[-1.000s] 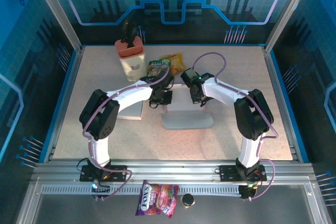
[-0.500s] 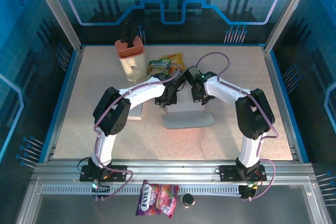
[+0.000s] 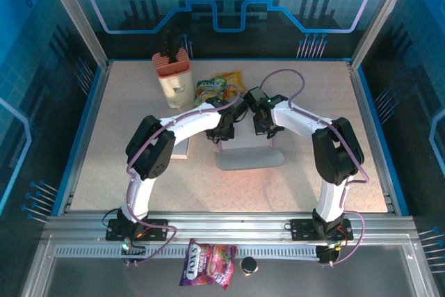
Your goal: Fold the paper box
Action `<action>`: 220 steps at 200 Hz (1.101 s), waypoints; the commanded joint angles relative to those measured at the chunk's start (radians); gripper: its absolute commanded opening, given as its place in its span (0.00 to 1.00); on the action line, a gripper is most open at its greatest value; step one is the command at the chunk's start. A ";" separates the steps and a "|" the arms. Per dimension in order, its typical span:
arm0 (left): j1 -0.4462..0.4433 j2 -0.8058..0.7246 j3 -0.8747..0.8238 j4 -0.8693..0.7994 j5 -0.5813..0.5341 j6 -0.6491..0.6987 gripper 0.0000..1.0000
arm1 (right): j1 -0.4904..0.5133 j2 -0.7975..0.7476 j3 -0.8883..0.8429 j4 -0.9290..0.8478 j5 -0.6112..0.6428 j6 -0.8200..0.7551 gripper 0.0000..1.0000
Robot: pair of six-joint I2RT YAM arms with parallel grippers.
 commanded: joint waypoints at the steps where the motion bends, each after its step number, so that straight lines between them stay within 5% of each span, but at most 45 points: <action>1: -0.004 0.025 0.008 -0.006 -0.019 0.014 0.23 | 0.013 0.002 -0.015 0.002 -0.019 0.011 0.00; 83: -0.017 0.047 -0.002 -0.045 -0.085 -0.081 0.00 | 0.012 0.007 -0.014 0.008 -0.031 0.016 0.00; 178: -0.038 0.038 0.000 -0.025 -0.108 -0.071 0.00 | 0.010 0.064 0.025 -0.027 0.003 0.020 0.00; 220: -0.038 0.037 -0.012 -0.020 -0.109 -0.027 0.00 | -0.021 -0.086 -0.027 0.063 -0.158 -0.009 0.38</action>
